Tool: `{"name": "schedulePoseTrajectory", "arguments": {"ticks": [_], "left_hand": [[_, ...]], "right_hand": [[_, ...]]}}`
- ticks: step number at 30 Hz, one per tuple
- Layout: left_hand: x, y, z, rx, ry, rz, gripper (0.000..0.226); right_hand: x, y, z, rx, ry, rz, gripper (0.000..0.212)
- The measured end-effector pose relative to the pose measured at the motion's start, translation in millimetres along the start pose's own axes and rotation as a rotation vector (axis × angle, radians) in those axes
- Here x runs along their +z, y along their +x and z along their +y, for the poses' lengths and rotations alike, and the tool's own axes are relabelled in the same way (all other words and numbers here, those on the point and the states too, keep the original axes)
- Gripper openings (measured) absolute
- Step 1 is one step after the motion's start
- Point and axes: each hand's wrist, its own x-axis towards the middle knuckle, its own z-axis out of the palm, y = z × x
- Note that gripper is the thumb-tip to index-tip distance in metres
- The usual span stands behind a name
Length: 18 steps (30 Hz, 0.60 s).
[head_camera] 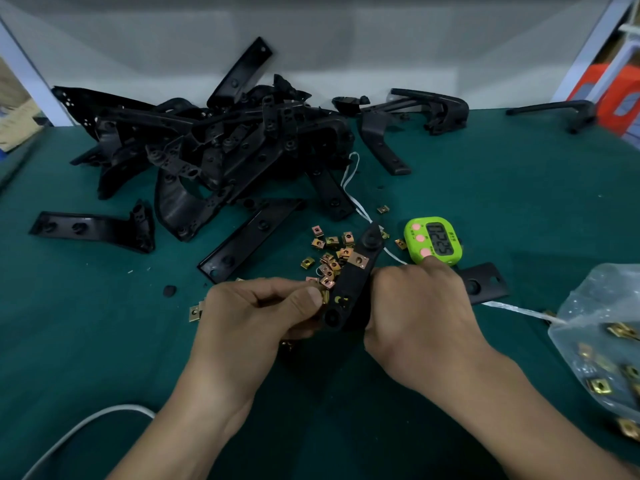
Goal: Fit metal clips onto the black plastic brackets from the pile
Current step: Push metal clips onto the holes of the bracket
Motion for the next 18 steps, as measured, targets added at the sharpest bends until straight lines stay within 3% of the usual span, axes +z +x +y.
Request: {"name": "schedulePoseTrajectory", "arguments": {"ticks": [7, 18], "left_hand": [[-1.2, -0.7, 3.1, -0.01, 0.003, -0.02, 0.038], [5.1, -5.0, 0.7, -0.05, -0.041, 0.024, 0.027]], "right_hand": [[0.5, 1.1, -3.4, -0.071, -0.093, -0.004, 0.028], [-1.4, -1.6, -1.1, -0.06, -0.068, -0.006, 0.03]]}}
